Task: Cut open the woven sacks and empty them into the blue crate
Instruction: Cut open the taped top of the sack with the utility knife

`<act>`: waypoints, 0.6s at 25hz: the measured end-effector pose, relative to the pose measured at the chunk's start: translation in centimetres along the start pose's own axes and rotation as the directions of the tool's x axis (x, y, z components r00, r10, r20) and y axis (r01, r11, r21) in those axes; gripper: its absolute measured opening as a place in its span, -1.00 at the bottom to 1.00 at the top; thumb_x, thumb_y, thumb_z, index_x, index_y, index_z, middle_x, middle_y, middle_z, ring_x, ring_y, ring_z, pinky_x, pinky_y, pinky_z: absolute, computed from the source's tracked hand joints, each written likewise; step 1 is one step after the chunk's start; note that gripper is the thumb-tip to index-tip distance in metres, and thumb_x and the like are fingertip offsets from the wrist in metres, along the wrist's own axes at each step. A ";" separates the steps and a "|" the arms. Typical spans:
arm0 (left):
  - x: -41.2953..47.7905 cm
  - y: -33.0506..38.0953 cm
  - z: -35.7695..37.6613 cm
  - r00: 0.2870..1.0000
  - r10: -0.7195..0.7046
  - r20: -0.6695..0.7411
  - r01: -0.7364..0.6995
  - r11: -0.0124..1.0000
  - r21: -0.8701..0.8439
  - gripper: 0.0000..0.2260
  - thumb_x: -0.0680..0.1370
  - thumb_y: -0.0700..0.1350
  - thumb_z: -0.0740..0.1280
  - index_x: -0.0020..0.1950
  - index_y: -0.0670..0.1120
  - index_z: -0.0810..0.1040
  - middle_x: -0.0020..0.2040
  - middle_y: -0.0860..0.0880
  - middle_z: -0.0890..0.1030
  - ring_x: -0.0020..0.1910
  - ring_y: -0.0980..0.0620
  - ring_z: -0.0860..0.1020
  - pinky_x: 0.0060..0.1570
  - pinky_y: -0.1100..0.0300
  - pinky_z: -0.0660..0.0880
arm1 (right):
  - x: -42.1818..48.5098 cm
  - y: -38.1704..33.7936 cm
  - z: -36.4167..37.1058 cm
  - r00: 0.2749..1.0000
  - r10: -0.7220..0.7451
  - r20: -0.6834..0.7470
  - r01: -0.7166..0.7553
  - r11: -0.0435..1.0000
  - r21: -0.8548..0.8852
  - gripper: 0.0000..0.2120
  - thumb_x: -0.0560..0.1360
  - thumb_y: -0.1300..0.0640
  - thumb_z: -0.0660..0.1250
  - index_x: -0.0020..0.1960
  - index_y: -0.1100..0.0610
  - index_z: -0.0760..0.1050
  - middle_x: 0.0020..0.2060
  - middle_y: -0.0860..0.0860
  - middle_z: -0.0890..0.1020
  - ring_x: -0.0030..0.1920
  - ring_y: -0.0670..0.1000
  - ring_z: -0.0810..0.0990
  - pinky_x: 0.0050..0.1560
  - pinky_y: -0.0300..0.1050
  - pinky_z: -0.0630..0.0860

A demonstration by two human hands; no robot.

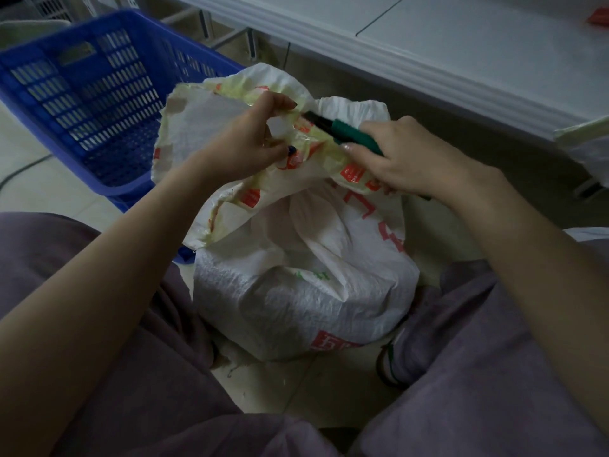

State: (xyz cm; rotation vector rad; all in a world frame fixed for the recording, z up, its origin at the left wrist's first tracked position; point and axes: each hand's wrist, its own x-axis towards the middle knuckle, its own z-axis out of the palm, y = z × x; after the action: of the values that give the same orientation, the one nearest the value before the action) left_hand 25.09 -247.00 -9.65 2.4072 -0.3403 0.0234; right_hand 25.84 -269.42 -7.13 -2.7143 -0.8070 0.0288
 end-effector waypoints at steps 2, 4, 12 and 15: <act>0.0 0.5 0.2 1.000 -0.004 0.007 0.003 0.999 0.048 -0.49 0.50 -0.21 0.35 0.40 -0.10 0.24 0.33 -0.03 0.36 -0.14 0.17 0.47 -0.20 0.40 0.44 | -0.1 -0.1 0.6 0.997 -0.063 0.046 0.068 0.990 -0.120 -0.72 0.61 -0.04 0.15 0.03 0.15 0.49 -0.39 -0.09 0.36 -0.43 -0.12 0.35 -0.44 -0.21 0.24; 0.0 0.7 0.5 1.000 0.003 0.009 -0.004 0.994 0.111 -0.48 0.50 -0.20 0.36 0.40 -0.10 0.24 0.32 -0.03 0.37 -0.09 0.18 0.43 -0.23 0.46 0.37 | -0.1 0.0 0.9 0.997 -0.060 0.039 0.066 0.979 -0.194 -0.69 0.61 -0.06 0.15 0.07 0.15 0.50 -0.38 -0.08 0.35 -0.43 -0.12 0.31 -0.44 -0.21 0.23; 0.1 0.8 1.1 0.997 0.051 0.054 -0.060 0.982 0.181 -0.47 0.48 -0.21 0.38 0.40 -0.11 0.25 0.33 -0.06 0.41 -0.05 0.13 0.41 -0.25 0.48 0.32 | 0.2 -0.2 1.5 0.999 -0.027 0.044 0.037 0.969 -0.243 -0.66 0.61 -0.07 0.14 0.11 0.15 0.52 -0.27 0.03 0.49 -0.39 -0.05 0.40 -0.45 -0.19 0.26; 0.0 0.8 1.2 0.997 0.048 0.060 -0.059 0.980 0.190 -0.47 0.48 -0.19 0.38 0.40 -0.10 0.24 0.33 -0.07 0.41 -0.06 0.11 0.43 -0.19 0.42 0.33 | 0.2 -0.3 1.3 0.997 -0.025 0.068 0.039 0.974 -0.222 -0.66 0.60 -0.07 0.16 0.13 0.16 0.53 -0.24 0.05 0.53 -0.41 -0.08 0.40 -0.45 -0.21 0.24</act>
State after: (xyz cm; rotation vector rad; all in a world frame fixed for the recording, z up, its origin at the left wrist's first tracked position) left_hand 24.80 -248.33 -10.05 2.5929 -0.4462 0.0145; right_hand 25.69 -268.70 -8.29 -2.9235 -0.9237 0.0193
